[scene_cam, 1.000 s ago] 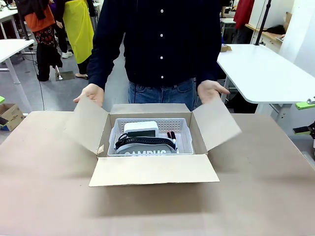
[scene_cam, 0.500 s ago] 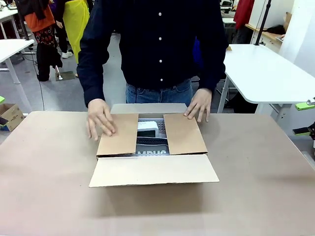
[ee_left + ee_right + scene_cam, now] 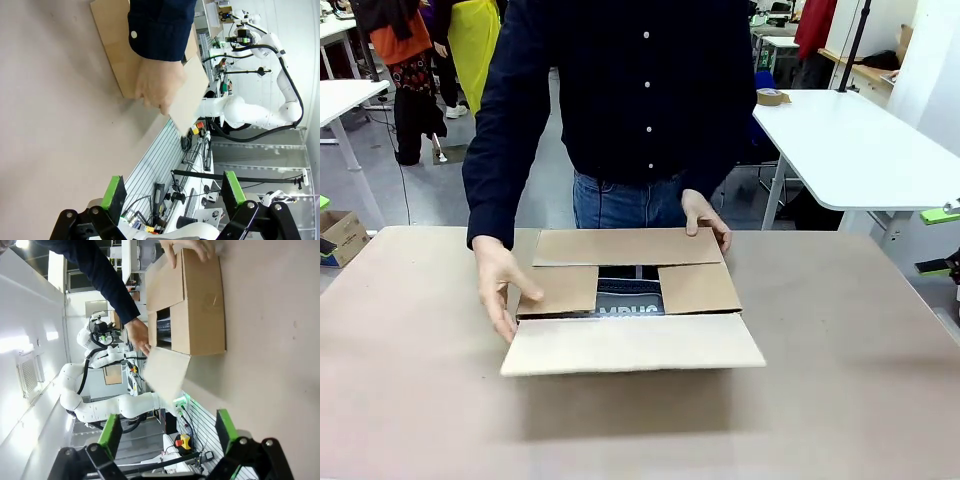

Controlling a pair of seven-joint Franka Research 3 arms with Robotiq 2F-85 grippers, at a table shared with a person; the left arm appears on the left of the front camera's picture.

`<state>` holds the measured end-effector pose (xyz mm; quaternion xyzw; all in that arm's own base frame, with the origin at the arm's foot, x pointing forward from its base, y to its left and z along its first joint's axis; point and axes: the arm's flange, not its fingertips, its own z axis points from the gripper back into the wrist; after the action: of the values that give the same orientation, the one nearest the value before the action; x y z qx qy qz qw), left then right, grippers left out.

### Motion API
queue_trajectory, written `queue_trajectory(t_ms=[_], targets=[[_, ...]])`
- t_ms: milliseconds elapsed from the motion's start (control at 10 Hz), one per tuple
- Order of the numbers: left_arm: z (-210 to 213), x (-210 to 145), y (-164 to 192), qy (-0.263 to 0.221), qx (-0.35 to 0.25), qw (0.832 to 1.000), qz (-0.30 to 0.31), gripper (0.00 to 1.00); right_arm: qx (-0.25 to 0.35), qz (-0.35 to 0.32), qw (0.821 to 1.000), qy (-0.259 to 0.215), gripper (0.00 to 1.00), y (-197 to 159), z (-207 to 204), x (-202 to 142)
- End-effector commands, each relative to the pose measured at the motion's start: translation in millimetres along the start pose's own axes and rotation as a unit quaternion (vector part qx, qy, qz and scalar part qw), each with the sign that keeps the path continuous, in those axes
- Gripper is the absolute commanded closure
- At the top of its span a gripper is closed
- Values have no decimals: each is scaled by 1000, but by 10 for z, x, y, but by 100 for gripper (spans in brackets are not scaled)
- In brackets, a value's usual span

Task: Pack the gift set into the box.
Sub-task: Press and hold the closed box until the human finishes sealing it.

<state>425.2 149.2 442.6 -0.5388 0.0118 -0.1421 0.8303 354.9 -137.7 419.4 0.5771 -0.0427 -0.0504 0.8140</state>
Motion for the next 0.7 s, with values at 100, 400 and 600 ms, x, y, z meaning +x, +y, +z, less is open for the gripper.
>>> queue_trajectory(t_ms=[100, 400, 600], targets=[[-22, -28, -33, -6, 2, 1000, 6, 0, -3, 14, 1000, 6, 0, -6, 13, -17], [-22, -28, -33, -6, 2, 1000, 6, 0, -3, 14, 1000, 6, 0, -6, 13, -17], [-22, -28, -33, -6, 2, 1000, 6, 0, -3, 14, 1000, 6, 0, -6, 13, -17]])
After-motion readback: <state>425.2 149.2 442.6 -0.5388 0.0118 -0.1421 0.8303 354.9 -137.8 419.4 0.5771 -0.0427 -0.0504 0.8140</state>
